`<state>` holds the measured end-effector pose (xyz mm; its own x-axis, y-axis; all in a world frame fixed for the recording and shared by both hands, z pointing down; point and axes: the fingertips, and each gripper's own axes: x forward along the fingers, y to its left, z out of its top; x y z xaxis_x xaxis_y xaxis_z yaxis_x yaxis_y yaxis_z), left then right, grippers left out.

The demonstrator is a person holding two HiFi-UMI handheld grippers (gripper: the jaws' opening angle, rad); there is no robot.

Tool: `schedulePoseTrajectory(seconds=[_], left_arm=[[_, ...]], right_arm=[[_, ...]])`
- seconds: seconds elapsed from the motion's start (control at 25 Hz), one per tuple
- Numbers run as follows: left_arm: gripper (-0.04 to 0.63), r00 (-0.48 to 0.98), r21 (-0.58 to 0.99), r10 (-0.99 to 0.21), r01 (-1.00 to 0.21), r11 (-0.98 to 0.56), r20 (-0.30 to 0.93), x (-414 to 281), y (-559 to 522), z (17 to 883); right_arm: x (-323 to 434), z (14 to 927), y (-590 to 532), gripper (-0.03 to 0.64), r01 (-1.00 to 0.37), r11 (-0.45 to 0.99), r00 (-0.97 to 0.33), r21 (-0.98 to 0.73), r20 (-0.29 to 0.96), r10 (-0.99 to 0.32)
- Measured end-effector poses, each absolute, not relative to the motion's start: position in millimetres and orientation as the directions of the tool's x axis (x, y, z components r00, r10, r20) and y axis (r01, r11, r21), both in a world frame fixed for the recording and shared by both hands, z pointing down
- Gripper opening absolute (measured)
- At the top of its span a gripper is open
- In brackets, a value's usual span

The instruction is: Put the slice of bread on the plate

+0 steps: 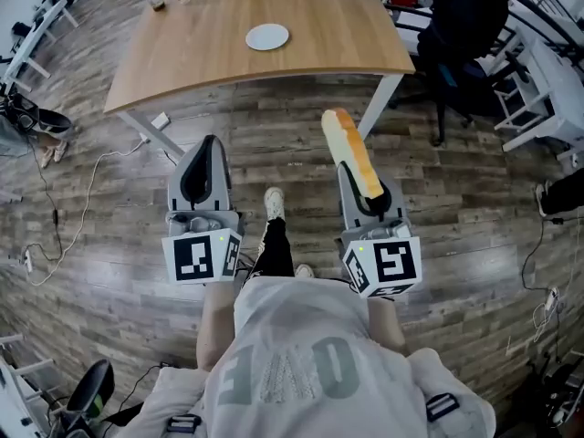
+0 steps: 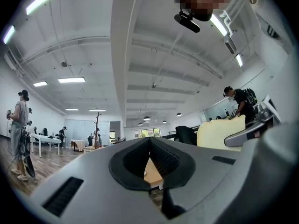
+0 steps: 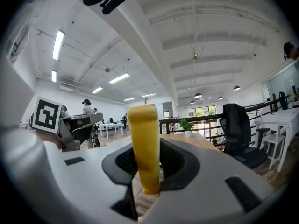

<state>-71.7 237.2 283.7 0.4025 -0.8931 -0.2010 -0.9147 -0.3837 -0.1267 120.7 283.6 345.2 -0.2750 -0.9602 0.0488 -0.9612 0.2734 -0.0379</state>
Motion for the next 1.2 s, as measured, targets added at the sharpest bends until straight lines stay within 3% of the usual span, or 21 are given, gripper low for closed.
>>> schedulePoseTrajectory(seconds=[0.72, 1.2], left_arm=[[0.009, 0.449, -0.082, -0.875, -0.893, -0.442, -0.183, -77, 81, 290], [0.009, 0.458, -0.026, -0.877, -0.888, -0.459, -0.144, -110, -69, 291]], right_arm=[[110, 343, 135, 0.094, -0.971, 0.238, -0.237, -0.005, 0.095, -0.967], [59, 324, -28, 0.094, -0.943, 0.318, -0.304, 0.098, 0.137, -0.943]])
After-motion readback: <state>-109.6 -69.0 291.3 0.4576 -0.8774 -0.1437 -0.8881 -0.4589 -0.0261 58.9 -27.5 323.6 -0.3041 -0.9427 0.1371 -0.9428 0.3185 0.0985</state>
